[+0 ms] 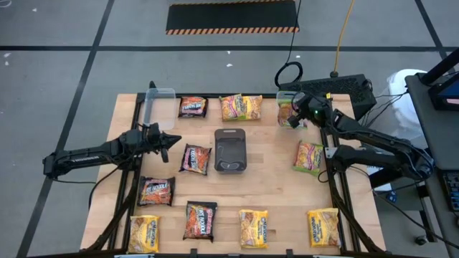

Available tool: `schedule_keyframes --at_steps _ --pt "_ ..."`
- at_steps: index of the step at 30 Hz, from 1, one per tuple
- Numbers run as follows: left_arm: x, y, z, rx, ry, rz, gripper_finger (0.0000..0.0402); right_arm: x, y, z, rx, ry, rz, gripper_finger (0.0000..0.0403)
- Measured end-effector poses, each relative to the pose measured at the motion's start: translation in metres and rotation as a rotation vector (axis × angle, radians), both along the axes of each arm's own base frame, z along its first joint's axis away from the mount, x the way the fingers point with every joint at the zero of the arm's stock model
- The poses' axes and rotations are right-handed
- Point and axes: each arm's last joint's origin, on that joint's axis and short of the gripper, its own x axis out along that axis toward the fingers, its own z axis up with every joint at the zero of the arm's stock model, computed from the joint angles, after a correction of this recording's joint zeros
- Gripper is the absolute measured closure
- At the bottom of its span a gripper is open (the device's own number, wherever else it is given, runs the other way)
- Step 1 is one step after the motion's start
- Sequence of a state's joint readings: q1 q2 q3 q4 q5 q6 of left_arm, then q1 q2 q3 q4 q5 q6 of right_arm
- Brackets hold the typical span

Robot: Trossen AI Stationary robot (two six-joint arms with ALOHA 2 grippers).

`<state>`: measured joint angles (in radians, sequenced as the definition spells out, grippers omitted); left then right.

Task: Sort Maruchan noodles
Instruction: Put the bottom green noodle pack into the right transparent bin

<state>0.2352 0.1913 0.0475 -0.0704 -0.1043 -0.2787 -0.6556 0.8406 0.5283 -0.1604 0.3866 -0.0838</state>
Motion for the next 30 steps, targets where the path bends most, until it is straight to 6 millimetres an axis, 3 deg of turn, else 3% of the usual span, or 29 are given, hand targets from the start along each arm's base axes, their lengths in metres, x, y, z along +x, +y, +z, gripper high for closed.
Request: schedule_keyframes --at_steps 7,15,23,30 --pt "0.0 0.0 0.0 0.0 0.0 0.0 0.0396 -0.002 0.004 -0.016 0.092 -0.048 0.005 0.0403" --pt "0.0 0.0 0.0 0.001 0.0 0.0 0.0396 -0.008 0.018 -0.01 0.168 -0.11 0.134 0.0403" --pt "0.0 0.0 0.0 0.006 0.002 0.0 0.0396 -0.028 0.035 -0.003 0.179 -0.118 0.144 0.0403" --pt "0.0 0.0 0.0 0.006 0.002 0.0 0.0396 -0.03 0.036 -0.002 0.151 -0.096 0.167 0.0403"
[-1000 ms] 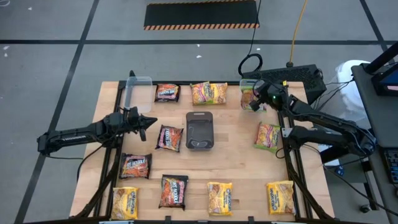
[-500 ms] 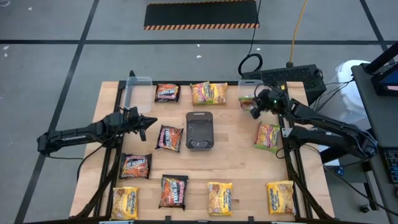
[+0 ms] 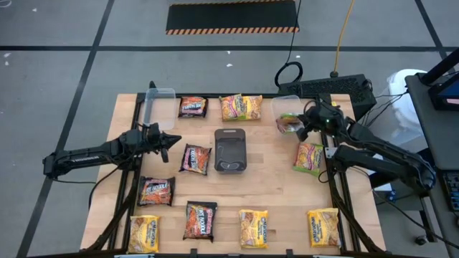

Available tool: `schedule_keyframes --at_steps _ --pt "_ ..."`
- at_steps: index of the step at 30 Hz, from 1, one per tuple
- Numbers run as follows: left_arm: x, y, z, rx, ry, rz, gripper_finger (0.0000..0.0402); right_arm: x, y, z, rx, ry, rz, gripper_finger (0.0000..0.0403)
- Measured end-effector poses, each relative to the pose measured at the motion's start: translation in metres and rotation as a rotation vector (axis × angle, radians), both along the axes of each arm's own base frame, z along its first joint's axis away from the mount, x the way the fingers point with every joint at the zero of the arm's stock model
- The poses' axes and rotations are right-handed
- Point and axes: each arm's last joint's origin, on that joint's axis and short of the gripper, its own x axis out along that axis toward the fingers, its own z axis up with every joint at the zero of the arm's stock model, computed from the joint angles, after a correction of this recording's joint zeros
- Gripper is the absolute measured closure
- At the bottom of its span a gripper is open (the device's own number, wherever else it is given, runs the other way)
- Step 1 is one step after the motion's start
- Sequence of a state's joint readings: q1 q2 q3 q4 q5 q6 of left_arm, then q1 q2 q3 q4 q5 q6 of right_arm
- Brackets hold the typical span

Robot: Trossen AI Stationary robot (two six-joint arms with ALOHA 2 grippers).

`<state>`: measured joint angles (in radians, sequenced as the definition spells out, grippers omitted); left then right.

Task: Sort Maruchan noodles
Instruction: Put the bottom green noodle pack into the right transparent bin

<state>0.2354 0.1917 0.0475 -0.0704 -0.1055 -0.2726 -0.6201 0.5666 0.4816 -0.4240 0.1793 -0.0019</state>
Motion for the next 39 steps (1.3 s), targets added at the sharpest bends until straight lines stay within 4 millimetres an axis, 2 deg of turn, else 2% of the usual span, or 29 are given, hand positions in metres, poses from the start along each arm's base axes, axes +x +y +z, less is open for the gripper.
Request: schedule_keyframes --at_steps 14,32,39 --pt "0.0 0.0 0.0 -0.003 -0.001 0.001 0.0396 0.0037 -0.0026 -0.01 0.038 0.106 0.022 0.0403" --pt "0.0 0.0 0.0 -0.006 -0.002 0.002 0.0396 0.0039 -0.0028 -0.0102 0.055 0.091 0.006 0.0402" --pt "0.0 0.0 0.0 -0.005 -0.002 0.002 0.0396 0.004 -0.0029 -0.01 0.051 0.093 0.008 0.0373"
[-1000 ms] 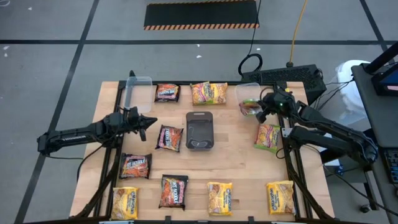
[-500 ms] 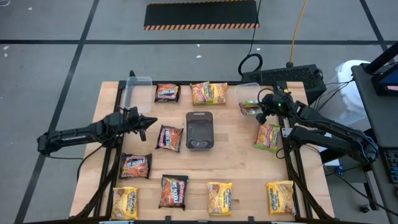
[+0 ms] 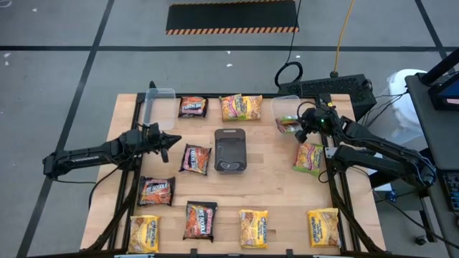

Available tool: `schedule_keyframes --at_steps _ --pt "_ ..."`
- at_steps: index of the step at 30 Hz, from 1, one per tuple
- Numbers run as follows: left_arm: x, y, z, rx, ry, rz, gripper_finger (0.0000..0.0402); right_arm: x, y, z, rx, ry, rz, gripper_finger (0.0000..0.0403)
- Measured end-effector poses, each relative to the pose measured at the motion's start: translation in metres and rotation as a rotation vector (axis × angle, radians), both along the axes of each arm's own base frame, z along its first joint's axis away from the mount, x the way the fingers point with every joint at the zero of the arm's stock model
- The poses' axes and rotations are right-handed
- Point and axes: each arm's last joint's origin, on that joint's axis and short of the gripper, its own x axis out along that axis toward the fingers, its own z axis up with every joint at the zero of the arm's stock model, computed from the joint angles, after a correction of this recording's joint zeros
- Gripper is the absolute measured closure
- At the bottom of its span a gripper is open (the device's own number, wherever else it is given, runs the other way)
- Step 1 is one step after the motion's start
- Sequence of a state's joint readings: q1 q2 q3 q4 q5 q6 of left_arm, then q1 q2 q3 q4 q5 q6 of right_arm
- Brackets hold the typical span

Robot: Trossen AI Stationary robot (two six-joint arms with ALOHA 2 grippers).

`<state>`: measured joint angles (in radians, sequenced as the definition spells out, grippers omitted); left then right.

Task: Sort Maruchan noodles
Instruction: Put the bottom green noodle pack into the right transparent bin, then adjust the green noodle pack

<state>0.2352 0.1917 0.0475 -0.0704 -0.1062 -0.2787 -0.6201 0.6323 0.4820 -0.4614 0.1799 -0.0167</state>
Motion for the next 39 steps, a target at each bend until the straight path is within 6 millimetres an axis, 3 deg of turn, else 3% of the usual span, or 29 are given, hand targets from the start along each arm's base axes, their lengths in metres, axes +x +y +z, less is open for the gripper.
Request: schedule_keyframes --at_steps 9,28,33,39 --pt "0.0 0.0 0.0 0.001 0.0 0.001 0.0396 0.0 0.0 0.004 -0.059 -0.005 0.034 0.0338" --pt "0.0 0.0 0.0 0.004 -0.003 0.0 0.0396 -0.007 0.005 0.025 -0.199 -0.16 0.041 0.0337" --pt "0.001 0.0 0.008 0.023 -0.083 0.001 0.0396 -0.009 0.006 0.029 -0.225 -0.194 0.04 0.0337" --pt "0.002 0.001 0.028 -0.016 -0.311 0.01 0.0396 -0.011 0.008 0.031 -0.22 -0.227 0.026 0.0337"
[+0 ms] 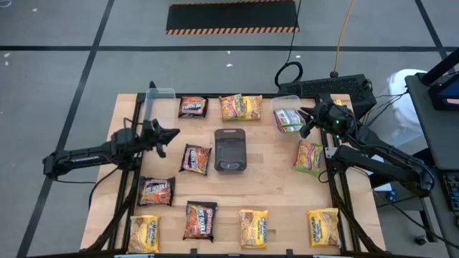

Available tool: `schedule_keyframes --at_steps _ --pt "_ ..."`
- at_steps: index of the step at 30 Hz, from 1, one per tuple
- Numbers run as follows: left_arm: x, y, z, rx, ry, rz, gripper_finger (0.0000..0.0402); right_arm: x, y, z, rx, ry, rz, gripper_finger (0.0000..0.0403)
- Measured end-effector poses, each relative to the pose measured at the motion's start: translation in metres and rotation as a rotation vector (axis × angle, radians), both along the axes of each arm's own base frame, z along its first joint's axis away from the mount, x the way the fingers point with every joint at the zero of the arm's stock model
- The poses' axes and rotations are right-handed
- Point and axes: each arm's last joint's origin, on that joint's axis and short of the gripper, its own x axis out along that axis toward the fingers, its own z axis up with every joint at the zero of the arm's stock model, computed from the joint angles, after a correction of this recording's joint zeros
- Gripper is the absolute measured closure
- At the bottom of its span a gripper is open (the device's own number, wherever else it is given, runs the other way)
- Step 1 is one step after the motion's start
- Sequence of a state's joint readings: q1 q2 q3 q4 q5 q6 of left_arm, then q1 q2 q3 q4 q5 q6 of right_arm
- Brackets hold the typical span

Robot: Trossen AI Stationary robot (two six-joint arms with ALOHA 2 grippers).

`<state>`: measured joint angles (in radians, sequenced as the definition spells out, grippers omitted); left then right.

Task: Sort Maruchan noodles
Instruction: Adjust the green noodle pack

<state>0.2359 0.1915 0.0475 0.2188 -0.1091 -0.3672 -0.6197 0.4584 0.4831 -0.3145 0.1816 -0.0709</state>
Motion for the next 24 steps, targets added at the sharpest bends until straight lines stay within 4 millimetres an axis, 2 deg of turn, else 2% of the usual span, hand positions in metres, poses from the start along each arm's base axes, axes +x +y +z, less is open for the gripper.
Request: schedule_keyframes --at_steps 5,8,12,15,19,24 --pt "-0.002 0.0 0.014 0.034 -0.139 0.0 0.0396 -0.001 0.001 0.005 0.017 -0.087 -0.021 0.0337" --pt "-0.002 0.0 0.015 0.064 -0.139 0.024 0.0396 -0.002 0.002 0.013 -0.018 -0.177 -0.024 0.0338" --pt "-0.001 0.001 0.016 -0.007 -0.148 0.025 0.0396 -0.003 0.002 0.024 -0.086 -0.276 -0.019 0.0338" --pt "0.004 0.002 0.015 -0.055 -0.096 0.023 0.0396 -0.003 0.002 0.028 -0.103 -0.305 -0.018 0.0338" --pt "0.014 0.005 0.018 -0.138 0.069 0.029 0.0396 -0.003 0.002 0.028 -0.081 -0.329 -0.025 0.0338" --pt "0.034 0.012 0.04 -0.141 0.188 0.019 0.0396 -0.003 0.002 0.028 -0.058 -0.355 -0.032 0.0338"
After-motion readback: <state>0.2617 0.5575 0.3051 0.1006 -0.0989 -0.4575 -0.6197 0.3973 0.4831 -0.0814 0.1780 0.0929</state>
